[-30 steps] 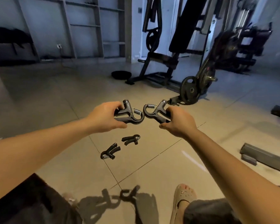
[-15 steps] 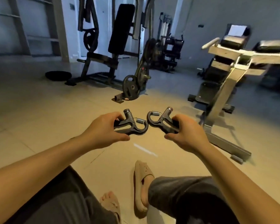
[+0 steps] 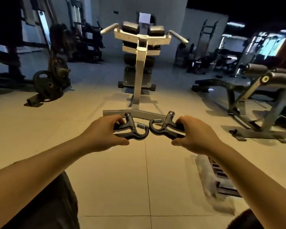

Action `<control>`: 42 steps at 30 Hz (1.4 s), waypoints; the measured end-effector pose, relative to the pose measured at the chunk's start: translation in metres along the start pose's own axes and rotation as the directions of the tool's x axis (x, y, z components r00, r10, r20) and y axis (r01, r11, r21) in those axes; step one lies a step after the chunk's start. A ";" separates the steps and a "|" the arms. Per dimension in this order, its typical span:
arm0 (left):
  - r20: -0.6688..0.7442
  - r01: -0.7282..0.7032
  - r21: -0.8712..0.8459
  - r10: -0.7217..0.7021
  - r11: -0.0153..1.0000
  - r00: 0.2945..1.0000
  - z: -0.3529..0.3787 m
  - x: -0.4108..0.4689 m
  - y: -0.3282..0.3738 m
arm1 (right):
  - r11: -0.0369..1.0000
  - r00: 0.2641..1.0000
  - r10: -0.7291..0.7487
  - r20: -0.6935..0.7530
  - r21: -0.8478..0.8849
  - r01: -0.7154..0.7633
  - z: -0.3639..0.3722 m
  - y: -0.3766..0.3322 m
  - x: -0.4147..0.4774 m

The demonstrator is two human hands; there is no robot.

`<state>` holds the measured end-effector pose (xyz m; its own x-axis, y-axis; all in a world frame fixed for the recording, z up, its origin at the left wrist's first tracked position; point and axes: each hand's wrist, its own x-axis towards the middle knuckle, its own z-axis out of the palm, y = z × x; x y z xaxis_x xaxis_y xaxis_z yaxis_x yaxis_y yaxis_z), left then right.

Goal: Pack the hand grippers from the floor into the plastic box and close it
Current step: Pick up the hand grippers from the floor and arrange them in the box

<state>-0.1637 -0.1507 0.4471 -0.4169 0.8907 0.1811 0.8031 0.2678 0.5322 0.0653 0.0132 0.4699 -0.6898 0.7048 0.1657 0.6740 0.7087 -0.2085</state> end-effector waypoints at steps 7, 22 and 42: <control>0.152 -0.165 0.003 0.163 0.986 0.975 0.088 0.045 0.115 | 0.974 0.974 0.227 -0.009 0.009 -0.227 -0.027 0.143 -0.055; 0.244 -0.273 -0.016 0.269 0.962 0.932 0.210 0.171 0.218 | 0.930 0.929 0.360 0.083 -0.111 -0.350 -0.035 0.307 -0.002; 0.378 -0.169 0.136 0.107 0.976 0.920 0.363 0.340 0.246 | 0.975 0.844 0.220 0.490 -0.082 -0.206 0.135 0.492 0.126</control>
<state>0.0472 0.3513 0.3394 -0.1371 0.9866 -0.0889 0.9124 0.1607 0.3765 0.2742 0.4466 0.2585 -0.5634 0.7347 -0.3779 0.8212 0.5483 -0.1581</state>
